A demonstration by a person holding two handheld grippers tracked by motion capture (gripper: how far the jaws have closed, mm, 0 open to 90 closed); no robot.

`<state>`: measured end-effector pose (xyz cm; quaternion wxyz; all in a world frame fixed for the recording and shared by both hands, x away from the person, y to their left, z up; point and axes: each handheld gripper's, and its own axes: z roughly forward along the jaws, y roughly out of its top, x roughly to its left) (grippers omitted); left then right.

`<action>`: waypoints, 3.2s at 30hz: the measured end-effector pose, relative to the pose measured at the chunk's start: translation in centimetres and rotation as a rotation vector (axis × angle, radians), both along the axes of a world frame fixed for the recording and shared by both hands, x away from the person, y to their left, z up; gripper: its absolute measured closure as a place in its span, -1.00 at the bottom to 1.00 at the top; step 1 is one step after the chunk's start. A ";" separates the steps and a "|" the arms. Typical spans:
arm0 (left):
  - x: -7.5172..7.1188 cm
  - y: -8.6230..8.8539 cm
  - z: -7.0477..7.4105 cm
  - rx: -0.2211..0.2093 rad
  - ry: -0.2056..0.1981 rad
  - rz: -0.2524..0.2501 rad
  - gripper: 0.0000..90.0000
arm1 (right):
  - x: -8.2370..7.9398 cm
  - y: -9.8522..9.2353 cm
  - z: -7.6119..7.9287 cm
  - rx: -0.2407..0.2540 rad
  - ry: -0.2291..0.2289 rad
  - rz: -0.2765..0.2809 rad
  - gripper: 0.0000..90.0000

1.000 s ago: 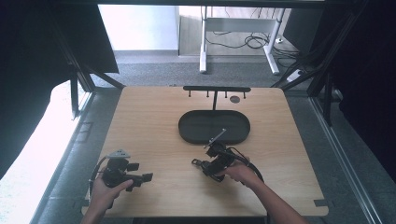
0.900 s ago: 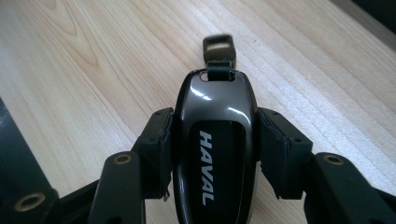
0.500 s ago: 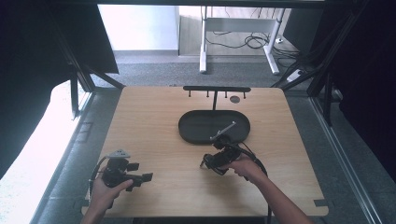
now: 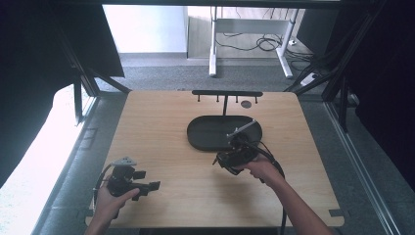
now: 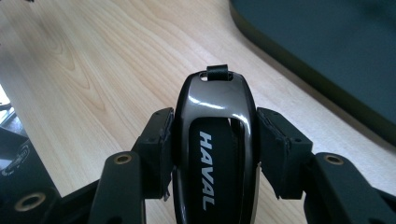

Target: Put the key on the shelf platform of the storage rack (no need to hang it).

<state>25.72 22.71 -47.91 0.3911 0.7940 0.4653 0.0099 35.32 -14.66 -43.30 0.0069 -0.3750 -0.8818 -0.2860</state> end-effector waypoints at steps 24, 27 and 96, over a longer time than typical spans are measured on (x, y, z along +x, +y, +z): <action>0.0 0.0 0.0 -0.013 0.002 -0.006 -0.57 | 2.9 -0.2 2.0 0.000 -0.047 -0.058 0.10; 0.0 0.0 0.0 -0.013 0.002 -0.006 -0.57 | 3.5 -0.2 2.2 0.001 -0.051 -0.069 0.10; 0.1 0.4 0.1 -0.017 0.001 -0.006 -0.57 | 11.6 1.7 1.6 -0.097 -0.126 -0.244 0.10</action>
